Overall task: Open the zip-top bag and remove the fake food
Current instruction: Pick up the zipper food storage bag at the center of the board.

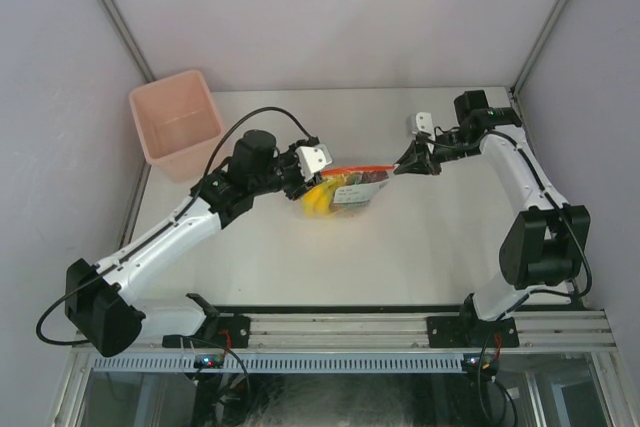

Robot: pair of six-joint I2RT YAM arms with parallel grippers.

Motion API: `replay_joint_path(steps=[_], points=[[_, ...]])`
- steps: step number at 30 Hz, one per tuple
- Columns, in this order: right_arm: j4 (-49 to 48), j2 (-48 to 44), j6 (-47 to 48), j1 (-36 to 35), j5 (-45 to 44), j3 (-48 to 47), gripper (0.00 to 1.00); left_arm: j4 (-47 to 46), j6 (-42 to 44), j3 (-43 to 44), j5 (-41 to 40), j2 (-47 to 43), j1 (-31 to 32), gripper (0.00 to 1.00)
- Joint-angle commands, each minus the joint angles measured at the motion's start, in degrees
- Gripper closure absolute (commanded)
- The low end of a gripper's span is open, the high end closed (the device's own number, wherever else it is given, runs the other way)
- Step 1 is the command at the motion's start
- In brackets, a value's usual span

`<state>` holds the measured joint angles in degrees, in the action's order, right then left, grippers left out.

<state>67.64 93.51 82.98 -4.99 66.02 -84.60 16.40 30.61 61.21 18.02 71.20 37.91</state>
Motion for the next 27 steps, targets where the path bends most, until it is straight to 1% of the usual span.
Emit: replay_joint_path(steps=[1,2,3,4,7,10,11,14,16,18,21,27], points=[[-3.62,-7.46,-3.37,1.13,2.68,3.93,1.00,-3.75,-7.48,0.81,-2.92,-3.23,0.11,0.37],[-3.70,-8.82,-3.43,1.24,3.22,5.25,1.00,-3.79,-9.55,0.90,-1.90,-4.03,-0.06,0.28],[-3.70,-9.73,-3.37,1.14,3.31,6.30,1.00,-3.69,-11.31,1.20,-0.09,-4.54,-0.18,0.24],[-3.89,-10.70,-3.31,0.99,3.40,7.62,1.00,-3.76,-12.64,1.52,2.41,-4.84,-0.20,0.23],[-5.80,-13.30,-4.29,0.92,3.73,11.31,1.00,-5.05,-16.66,3.14,10.46,-4.46,-0.20,0.21],[-7.56,-15.20,-5.32,1.02,4.33,13.36,1.00,-8.71,-21.40,4.97,15.00,-2.18,0.01,0.21],[-7.68,-15.70,-5.37,1.08,4.63,13.73,1.00,-9.12,-21.69,5.83,15.69,-1.08,0.36,0.21],[-8.02,-16.87,-5.36,1.11,5.46,14.55,1.00,-8.15,-20.35,9.51,16.91,2.45,1.69,0.25],[-8.36,-17.35,-5.58,1.13,5.90,15.41,1.00,-5.82,-18.94,12.70,19.33,5.91,3.11,0.34],[-8.56,-17.48,-5.86,1.12,5.88,15.43,1.00,-0.18,-16.95,17.37,20.77,9.20,4.55,0.39],[-8.72,-17.36,-6.20,1.15,5.80,15.51,1.00,6.45,-15.47,22.56,20.48,13.19,6.60,0.43],[-8.83,-16.88,-6.42,1.04,5.73,15.52,1.00,6.89,-17.87,22.65,17.62,14.89,9.57,0.46]])
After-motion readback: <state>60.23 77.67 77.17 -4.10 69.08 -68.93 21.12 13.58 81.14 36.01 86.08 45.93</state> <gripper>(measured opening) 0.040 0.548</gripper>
